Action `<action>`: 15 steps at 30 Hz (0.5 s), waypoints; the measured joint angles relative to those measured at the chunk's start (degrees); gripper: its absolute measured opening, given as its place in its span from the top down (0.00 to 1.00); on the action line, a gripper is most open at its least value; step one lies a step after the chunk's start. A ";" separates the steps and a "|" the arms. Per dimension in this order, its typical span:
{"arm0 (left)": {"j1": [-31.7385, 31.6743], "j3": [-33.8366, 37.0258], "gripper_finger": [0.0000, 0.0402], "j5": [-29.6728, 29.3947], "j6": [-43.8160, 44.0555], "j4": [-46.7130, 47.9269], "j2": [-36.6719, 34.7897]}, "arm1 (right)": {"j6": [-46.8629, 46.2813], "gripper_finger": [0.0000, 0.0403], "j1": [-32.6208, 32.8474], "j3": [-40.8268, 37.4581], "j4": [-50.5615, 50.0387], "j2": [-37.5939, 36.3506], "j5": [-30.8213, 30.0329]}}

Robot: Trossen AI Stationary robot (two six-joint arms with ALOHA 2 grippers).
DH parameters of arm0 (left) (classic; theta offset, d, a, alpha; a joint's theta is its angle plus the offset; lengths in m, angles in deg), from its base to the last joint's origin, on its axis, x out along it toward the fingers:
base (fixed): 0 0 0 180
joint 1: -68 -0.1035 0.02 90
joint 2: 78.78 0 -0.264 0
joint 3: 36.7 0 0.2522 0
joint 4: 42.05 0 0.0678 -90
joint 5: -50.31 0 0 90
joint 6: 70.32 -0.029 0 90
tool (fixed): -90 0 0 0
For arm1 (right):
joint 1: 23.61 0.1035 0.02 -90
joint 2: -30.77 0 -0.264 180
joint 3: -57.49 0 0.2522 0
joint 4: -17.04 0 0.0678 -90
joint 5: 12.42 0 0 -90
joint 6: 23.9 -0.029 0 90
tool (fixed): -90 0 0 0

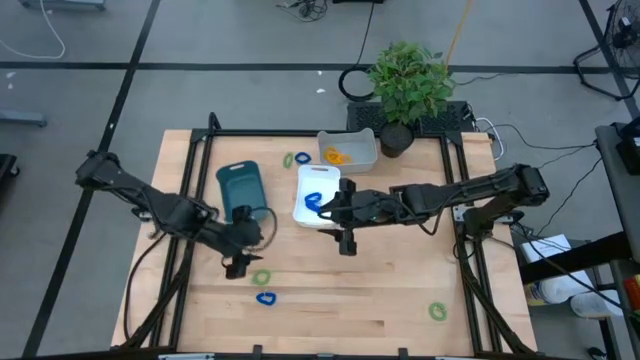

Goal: Sort spring keychains
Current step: Put the blue spring keychain into the white bin

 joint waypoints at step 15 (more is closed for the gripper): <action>5.85 -1.18 0.37 5.73 9.42 1.72 15.32 | 0.87 0.40 4.60 -0.63 -4.26 -5.76 0.00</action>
